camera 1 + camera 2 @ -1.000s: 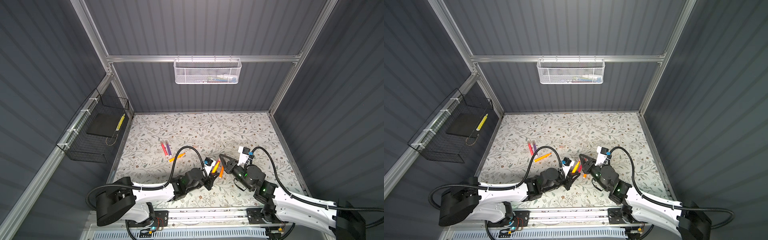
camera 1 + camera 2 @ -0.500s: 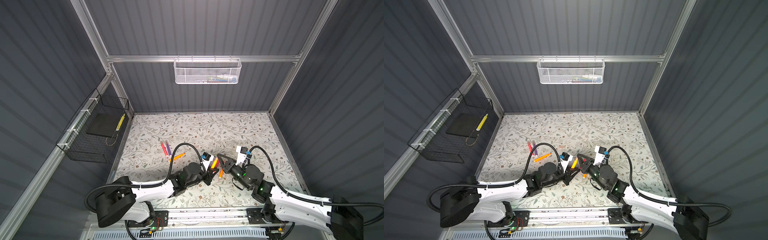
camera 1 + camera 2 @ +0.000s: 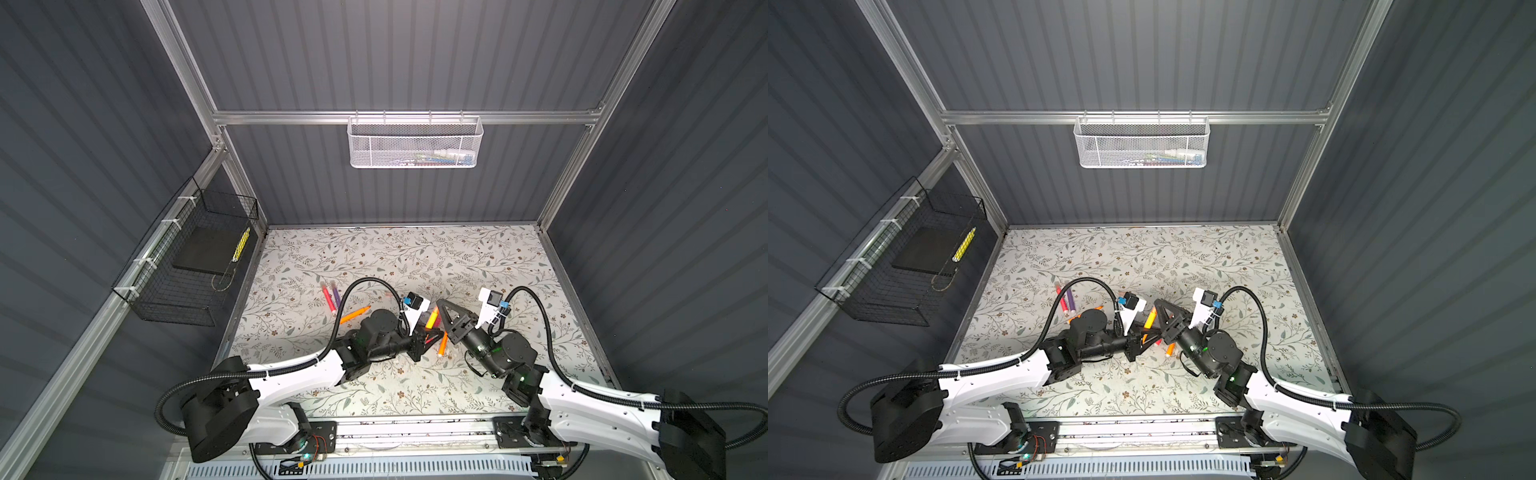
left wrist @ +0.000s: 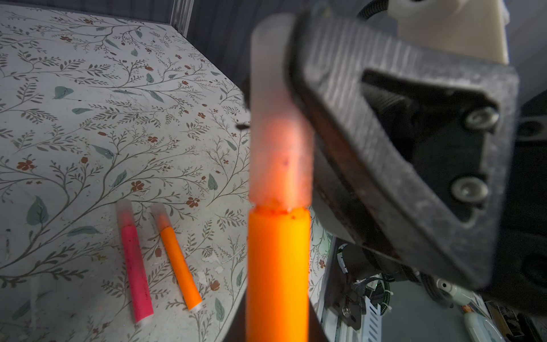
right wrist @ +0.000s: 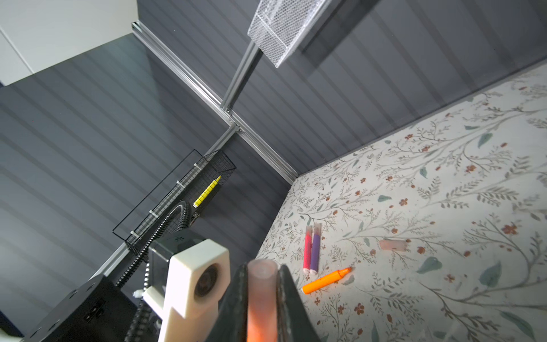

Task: Insert the pens into the pen caps
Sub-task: 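Push the pink cap down onto the orange marker while the left gripper holds it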

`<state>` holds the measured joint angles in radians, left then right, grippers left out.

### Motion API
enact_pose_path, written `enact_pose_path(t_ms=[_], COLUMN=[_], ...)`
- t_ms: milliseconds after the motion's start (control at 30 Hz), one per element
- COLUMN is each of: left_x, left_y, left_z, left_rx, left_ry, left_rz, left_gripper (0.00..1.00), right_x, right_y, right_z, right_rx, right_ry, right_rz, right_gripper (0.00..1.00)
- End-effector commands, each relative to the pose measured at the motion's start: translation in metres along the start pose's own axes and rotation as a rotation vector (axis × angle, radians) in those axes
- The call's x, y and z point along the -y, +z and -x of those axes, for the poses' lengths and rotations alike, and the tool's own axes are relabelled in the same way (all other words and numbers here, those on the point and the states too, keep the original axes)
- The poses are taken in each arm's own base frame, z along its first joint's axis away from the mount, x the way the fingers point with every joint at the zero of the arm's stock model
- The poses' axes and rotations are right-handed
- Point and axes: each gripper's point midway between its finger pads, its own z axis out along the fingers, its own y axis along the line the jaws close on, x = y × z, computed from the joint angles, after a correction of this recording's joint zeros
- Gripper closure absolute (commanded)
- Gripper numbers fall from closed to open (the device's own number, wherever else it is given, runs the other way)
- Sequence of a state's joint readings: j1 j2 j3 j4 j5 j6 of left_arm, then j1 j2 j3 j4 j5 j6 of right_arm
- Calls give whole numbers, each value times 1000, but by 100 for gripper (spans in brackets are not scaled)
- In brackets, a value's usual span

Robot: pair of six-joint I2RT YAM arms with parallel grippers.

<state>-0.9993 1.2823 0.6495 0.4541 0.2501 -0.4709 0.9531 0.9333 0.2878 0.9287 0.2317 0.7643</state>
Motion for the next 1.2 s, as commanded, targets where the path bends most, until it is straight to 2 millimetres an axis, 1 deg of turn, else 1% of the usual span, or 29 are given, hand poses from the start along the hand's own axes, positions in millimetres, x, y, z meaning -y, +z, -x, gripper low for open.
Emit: enact_pose_path(t_ms=[0, 100, 133, 167, 233, 300, 333, 467, 567, 667, 833, 1067, 1167], left_x=[25, 42, 43, 42, 33, 28, 21, 11, 0, -5, -5, -6, -5], left_y=[-14, -19, -21, -23, -24, -25, -25, -24, -22, -17, -13, -12, -12], left_z=[63, 51, 47, 45, 39, 33, 32, 19, 9, 3, -3, -6, -6], left_rx=[157, 139, 139, 139, 129, 115, 120, 84, 58, 34, 20, 5, 5], left_ry=[84, 163, 186, 208, 236, 278, 297, 362, 390, 398, 407, 414, 416], left_rz=[-61, -168, -179, -172, -126, -103, -66, -34, 7, 19, 14, 21, 16], left_gripper=[100, 100, 100, 100, 100, 100, 100, 100, 100, 100, 100, 100, 100], right_x=[-17, -18, -17, -16, -18, -20, -19, -20, -28, -34, -27, -28, -27], right_y=[-14, -19, -20, -21, -22, -24, -25, -27, -27, -20, -10, 0, 2], right_z=[-45, -36, -32, -28, -21, -14, -10, 5, 10, 12, 12, 11, 13], right_rx=[-193, -164, -151, -137, -120, -103, -93, -56, -47, -53, -46, -51, -47], right_ry=[-79, -116, -127, -137, -151, -159, -159, -152, -143, -144, -139, -133, -135], right_rz=[127, 124, 112, 103, 96, 89, 79, 44, 68, 71, 27, 33, 30], right_gripper=[100, 87, 80, 74, 68, 55, 52, 42, 37, 32, 32, 48, 52])
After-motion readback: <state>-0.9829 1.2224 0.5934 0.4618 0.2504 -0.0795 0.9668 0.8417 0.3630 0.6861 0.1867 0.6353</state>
